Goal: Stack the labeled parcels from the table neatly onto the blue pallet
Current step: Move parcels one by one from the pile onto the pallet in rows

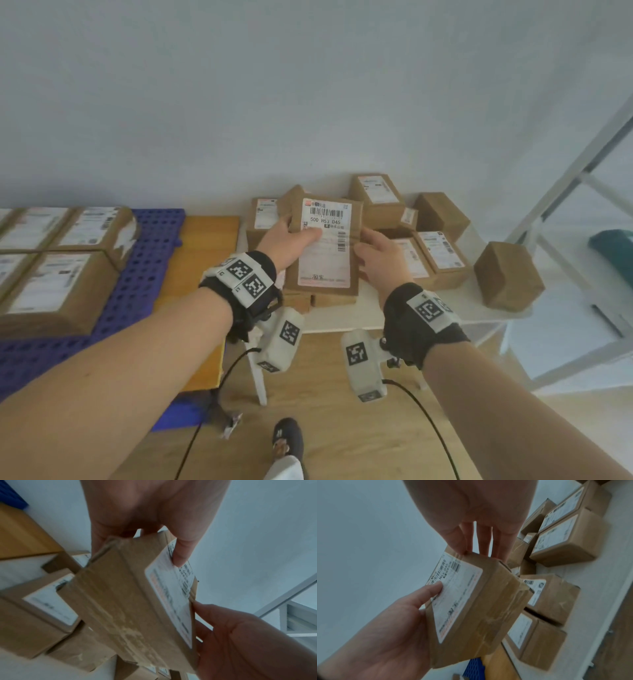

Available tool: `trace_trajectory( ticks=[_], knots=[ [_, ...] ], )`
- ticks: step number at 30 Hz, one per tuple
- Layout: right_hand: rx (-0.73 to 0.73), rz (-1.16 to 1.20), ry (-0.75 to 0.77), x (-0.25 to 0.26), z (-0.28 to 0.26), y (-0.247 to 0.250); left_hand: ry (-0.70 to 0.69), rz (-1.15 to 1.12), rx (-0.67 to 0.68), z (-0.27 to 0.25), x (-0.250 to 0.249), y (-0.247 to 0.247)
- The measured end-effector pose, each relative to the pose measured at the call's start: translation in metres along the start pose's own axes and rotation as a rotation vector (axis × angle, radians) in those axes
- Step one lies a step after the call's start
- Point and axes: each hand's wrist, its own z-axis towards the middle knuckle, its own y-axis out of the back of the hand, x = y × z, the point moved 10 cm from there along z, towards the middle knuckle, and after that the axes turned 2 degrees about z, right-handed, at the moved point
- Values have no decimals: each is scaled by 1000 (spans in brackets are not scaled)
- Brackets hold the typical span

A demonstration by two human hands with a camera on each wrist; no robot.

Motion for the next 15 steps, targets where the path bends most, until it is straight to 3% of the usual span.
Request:
trace_trajectory(
  ticks=[9, 15],
  knots=[
    [180, 24, -6, 0, -61, -105, 106, 4, -202, -76, 53, 104],
    [286, 0, -2, 15, -83, -203, 121, 2, -360, -108, 84, 204]
  ],
)
